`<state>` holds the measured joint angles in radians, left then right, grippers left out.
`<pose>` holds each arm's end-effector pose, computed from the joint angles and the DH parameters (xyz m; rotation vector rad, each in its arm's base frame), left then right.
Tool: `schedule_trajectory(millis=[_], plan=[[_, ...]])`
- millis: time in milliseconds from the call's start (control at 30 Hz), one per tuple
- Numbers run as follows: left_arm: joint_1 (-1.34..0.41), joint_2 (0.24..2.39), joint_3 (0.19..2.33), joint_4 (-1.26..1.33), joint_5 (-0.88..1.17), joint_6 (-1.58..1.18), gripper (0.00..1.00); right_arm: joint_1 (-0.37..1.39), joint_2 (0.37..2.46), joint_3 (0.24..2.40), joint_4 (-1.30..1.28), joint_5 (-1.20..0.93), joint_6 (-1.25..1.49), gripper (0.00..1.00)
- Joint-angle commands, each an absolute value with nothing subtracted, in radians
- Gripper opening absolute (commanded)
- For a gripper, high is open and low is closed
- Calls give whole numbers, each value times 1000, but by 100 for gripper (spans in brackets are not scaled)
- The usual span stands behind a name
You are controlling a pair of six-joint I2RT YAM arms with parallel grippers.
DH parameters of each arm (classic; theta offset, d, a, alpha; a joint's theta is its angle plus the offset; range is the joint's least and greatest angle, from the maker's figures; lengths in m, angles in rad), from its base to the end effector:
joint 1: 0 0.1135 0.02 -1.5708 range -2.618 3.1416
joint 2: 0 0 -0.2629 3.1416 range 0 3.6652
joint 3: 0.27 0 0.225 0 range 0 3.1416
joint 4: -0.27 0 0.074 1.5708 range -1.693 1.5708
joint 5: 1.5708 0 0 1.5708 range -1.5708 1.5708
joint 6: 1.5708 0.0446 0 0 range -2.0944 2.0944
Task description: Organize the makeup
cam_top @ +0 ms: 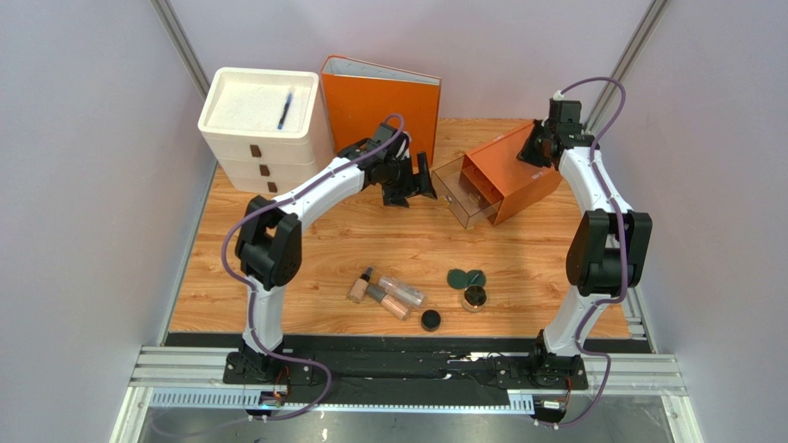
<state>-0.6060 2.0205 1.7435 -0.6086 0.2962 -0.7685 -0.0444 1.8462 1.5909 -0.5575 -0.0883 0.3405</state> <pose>0.3486 -0.2574 0.2584 -0.0745 2.6515 -0.9048 0.3977 -0.0137 0.2838 0.4164 2.3570 0.2451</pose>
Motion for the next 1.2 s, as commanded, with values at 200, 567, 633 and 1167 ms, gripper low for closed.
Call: schedule_trajectory(millis=[200,567,633,1167], plan=[[-601,1723,1462,-863,11,-436,91,-41,1945,1531,-742,-101,316,0],[-601,1548,1163,-943,9,-425,88,-41,1939,1488,-744,-120,308,0],[-600,1551,1138,-920,21,-440,87,-41,1940,1486,-744,-123,307,0],[-637,1661,1089,-839,110,-422,75,-41,1950,1479,-744,-126,302,0]])
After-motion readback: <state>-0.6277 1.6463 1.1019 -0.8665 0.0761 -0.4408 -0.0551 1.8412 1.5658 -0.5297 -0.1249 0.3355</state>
